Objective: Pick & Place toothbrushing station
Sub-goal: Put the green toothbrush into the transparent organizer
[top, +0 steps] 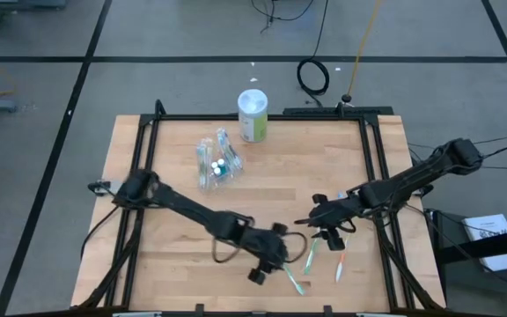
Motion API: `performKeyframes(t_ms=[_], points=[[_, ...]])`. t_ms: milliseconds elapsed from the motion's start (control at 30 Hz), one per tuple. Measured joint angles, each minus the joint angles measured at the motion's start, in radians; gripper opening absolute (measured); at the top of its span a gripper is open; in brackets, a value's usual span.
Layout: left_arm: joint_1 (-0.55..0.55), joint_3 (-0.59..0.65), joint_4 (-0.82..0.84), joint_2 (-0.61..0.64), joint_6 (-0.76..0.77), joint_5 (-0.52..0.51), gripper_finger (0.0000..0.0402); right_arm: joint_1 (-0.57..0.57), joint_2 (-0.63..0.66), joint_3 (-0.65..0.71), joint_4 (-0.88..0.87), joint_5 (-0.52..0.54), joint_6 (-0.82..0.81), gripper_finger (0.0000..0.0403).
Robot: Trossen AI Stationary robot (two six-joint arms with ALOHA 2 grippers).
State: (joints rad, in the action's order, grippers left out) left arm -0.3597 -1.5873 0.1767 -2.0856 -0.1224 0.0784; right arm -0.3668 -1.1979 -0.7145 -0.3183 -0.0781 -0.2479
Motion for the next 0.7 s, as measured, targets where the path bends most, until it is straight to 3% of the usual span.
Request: performKeyframes(t_ms=[133,300,567,700], points=[[-0.002,-0.103,-0.013,-0.122,-0.003,0.081,0.0177,-0.01,0.018,0.035,0.025,0.002,-0.002,0.0169],[-0.014,-0.155,-0.047,-0.229,-0.026,0.078,0.0177,-0.015,0.02,0.08,0.144,0.002,-0.003,0.0169],[0.009,-0.158,0.021,-0.3,0.005,0.052,0.0175,-0.015,0.016,0.127,0.311,0.003,0.03,0.0169],[0.009,-0.159,0.089,-0.297,0.005,0.057,0.0143,-0.015,0.016,0.146,0.361,0.005,0.032,0.0169]])
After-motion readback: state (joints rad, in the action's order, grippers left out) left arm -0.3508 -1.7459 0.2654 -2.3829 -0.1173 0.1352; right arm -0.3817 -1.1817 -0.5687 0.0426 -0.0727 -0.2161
